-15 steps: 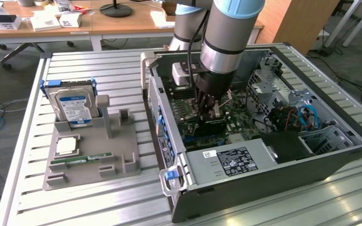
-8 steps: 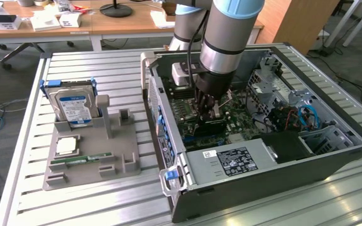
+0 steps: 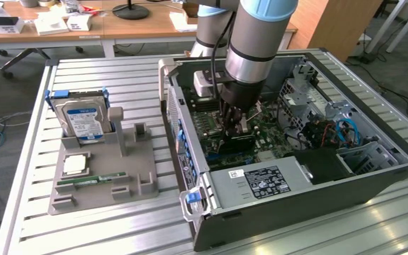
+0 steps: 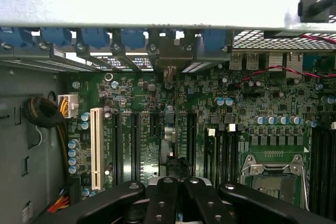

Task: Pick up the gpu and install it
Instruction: 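Press down on the gpu until it lock into place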

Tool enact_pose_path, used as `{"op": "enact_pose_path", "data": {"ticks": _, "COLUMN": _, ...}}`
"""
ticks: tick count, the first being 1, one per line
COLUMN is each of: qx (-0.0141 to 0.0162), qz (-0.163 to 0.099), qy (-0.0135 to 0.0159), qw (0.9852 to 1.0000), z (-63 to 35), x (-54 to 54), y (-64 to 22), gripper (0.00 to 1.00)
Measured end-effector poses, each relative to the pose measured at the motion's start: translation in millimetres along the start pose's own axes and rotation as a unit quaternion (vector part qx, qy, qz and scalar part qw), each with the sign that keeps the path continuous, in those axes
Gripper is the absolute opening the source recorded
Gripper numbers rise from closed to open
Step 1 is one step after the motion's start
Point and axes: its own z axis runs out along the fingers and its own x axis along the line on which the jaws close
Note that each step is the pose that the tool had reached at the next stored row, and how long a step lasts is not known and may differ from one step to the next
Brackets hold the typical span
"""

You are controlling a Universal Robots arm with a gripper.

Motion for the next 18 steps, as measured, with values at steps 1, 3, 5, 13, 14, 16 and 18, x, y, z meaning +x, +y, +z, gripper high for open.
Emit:
{"op": "enact_pose_path", "data": {"ticks": 1, "qx": 0.0000, "qz": 0.000, "qy": 0.0001, "qw": 1.0000, "z": 0.2, "x": 0.0, "y": 0.0, "gripper": 0.11}}
{"op": "enact_pose_path", "data": {"ticks": 3, "qx": 0.0000, "qz": 0.000, "qy": 0.0001, "qw": 1.0000, "z": 0.2, "x": 0.0, "y": 0.0, "gripper": 0.11}}
{"op": "enact_pose_path", "data": {"ticks": 5, "qx": 0.0000, "qz": 0.000, "qy": 0.0001, "qw": 1.0000, "z": 0.2, "x": 0.0, "y": 0.1, "gripper": 0.11}}
{"op": "enact_pose_path", "data": {"ticks": 13, "qx": 0.0001, "qz": 0.000, "qy": -0.0002, "qw": 1.0000, "z": -11.3, "x": -0.4, "y": 0.3, "gripper": 0.11}}
{"op": "enact_pose_path", "data": {"ticks": 14, "qx": 0.0001, "qz": 0.000, "qy": -0.0001, "qw": 1.0000, "z": -13.4, "x": -0.4, "y": 0.3, "gripper": 0.11}}
{"op": "enact_pose_path", "data": {"ticks": 16, "qx": 0.0001, "qz": 0.000, "qy": -0.0001, "qw": 1.0000, "z": -17.1, "x": -0.5, "y": 0.3, "gripper": 0.11}}
{"op": "enact_pose_path", "data": {"ticks": 18, "qx": 0.0000, "qz": 0.000, "qy": 0.0000, "qw": 1.0000, "z": -20.8, "x": -0.6, "y": 0.4, "gripper": 0.11}}
